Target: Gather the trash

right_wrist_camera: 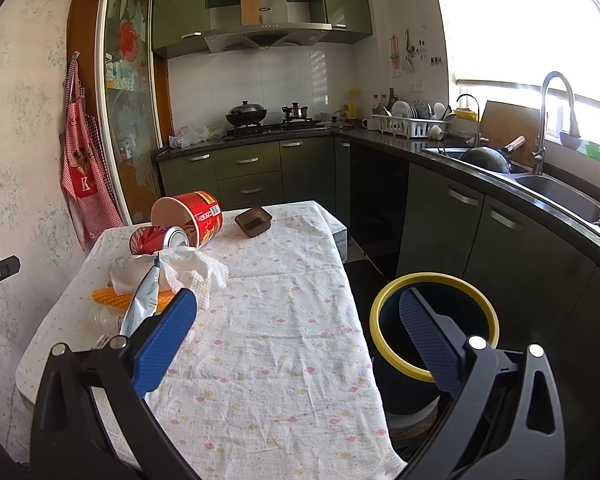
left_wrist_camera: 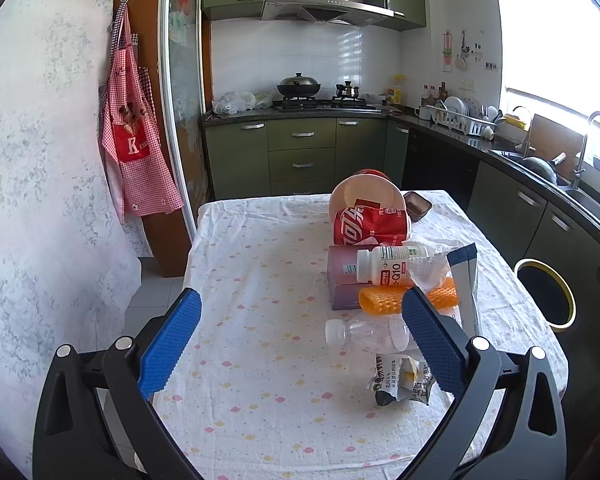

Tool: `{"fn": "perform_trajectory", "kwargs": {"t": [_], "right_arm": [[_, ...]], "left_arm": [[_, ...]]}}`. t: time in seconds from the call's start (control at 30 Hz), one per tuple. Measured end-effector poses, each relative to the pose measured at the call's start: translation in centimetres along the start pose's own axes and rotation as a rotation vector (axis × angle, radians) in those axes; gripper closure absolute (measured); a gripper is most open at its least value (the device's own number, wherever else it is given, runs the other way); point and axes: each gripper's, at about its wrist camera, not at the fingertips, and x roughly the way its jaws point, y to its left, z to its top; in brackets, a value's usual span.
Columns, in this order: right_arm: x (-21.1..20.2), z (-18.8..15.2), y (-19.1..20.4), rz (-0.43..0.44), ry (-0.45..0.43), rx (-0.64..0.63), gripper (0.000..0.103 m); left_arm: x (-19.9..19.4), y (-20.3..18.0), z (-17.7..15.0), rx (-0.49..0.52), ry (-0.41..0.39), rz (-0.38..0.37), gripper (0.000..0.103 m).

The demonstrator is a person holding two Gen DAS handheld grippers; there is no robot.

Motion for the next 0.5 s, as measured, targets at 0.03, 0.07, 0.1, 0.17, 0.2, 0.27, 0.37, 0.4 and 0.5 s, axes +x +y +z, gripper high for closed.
{"fn": "perform_trajectory", "kwargs": {"t": [0.03,0.07,0.1,0.17,0.2,0.27,0.37,0.4,0.5], "right_arm": [[-0.05,0.03,-0.01,0.0,-0.001,0.0,0.006],[0.01,0.0,-0.02,0.0,-0.001,0.001,0.006],[-0.06,0.06,0.01,0.0,0.0,0.001,0.006],[-0.15,0.15,0.01,0.001,-0.001,0.0,0.006],[0.03,0.01,-0.03,0.001,0.0,0.001,0.006],[-0.05,0.06,-0.01,0.0,0.0,0.0,0.006],[0.05,0.02,-0.06,0.0,0.0,0.002,0.006],[0.08,-0.03,-0.07,0.0,0.0,0.001,0.006],[0.28,-0.19,-0.1,0.001,0.001,0.001,0.006]], "left_arm": [[0.0,-0.05,-0.01,0.002,0.0,0.0,0.004],[0.0,-0.06,-0.02,0.003,0.0,0.0,0.004],[-0.01,-0.09,-0.02,0.005,0.001,-0.001,0.004],[0.01,-0.12,0.0,0.005,0.001,-0.001,0.004],[0.02,-0.13,0.01,0.005,0.001,-0.001,0.004],[0.01,-0.14,0.01,0.005,0.001,0.0,0.004],[0.02,-0.15,0.02,0.006,0.001,0.0,0.004],[0.02,-0.16,0.02,0.006,0.001,0.0,0.004],[-0.01,-0.12,0.04,0.007,0.001,-0.002,0.004]]}}
